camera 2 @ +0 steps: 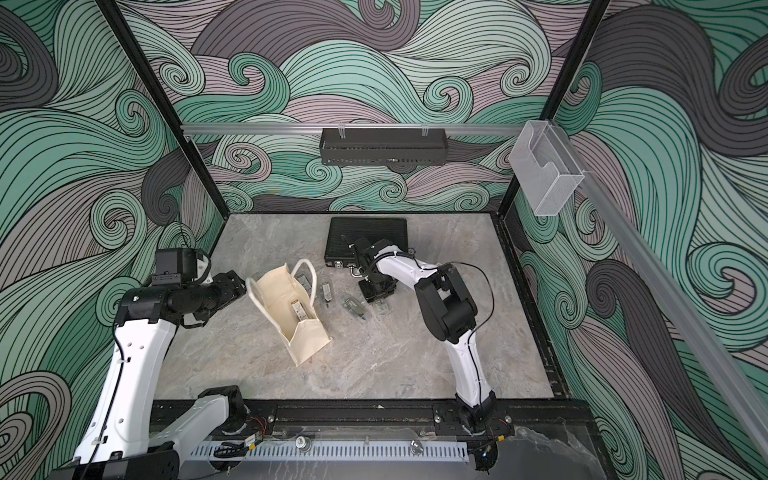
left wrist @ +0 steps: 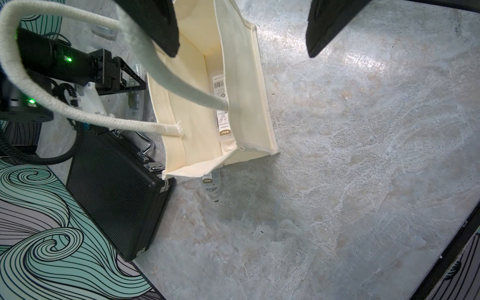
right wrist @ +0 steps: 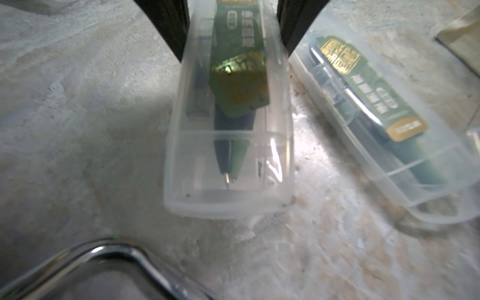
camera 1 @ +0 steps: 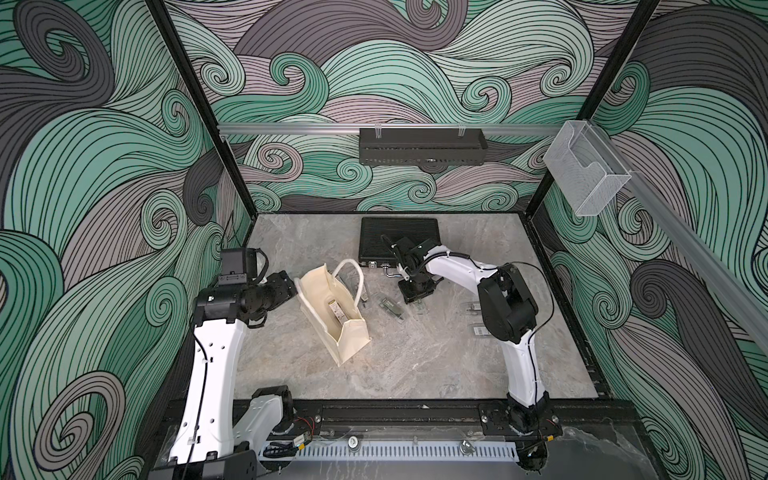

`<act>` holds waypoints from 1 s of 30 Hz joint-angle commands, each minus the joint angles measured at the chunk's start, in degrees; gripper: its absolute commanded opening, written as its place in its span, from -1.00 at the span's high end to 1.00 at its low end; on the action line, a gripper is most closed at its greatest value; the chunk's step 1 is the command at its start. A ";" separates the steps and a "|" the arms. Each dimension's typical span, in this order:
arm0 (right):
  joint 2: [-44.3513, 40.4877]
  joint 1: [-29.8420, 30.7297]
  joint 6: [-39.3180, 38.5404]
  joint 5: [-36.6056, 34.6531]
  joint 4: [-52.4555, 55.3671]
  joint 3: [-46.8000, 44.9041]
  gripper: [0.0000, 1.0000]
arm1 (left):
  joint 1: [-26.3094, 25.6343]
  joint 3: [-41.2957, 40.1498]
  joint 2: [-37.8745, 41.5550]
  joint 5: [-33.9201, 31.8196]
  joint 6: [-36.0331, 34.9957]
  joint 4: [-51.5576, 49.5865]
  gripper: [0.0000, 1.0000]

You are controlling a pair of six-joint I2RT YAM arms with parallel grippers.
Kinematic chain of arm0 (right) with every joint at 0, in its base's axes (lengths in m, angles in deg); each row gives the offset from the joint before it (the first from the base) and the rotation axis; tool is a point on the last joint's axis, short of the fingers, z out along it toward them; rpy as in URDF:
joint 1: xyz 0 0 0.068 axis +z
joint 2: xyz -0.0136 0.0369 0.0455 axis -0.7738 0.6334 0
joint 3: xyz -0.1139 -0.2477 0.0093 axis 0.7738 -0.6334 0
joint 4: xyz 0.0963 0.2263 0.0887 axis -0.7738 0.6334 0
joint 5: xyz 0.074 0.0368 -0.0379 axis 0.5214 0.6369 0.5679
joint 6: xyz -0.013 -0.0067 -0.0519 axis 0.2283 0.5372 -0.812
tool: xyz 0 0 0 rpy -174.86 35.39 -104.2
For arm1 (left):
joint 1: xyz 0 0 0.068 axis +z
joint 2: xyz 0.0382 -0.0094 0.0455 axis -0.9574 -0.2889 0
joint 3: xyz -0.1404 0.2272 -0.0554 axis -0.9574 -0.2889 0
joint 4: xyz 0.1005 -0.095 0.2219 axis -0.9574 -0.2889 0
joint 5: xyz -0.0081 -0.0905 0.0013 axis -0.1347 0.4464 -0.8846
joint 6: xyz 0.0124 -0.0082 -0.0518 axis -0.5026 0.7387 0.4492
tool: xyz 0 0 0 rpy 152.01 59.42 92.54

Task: Put the compass set into the canvas bag
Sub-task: Pick up the compass set at the center of the board, then place the compass set in the canvas bag.

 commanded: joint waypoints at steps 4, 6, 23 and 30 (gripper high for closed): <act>-5.72 -0.11 1.29 -0.98 1.39 -0.45 0.10 | 0.53 1.19 0.90 0.85 -0.90 -0.21 -0.56; -7.05 -0.12 1.66 -1.41 3.01 0.22 0.10 | 0.53 1.63 0.97 1.05 -1.24 -0.12 -0.56; -13.83 13.81 1.93 -3.97 15.40 29.57 0.04 | 0.53 0.34 2.26 5.49 1.96 1.60 -0.56; -5.18 22.88 1.01 -5.07 18.07 45.42 0.04 | 0.52 0.02 3.73 4.85 3.15 2.04 -0.56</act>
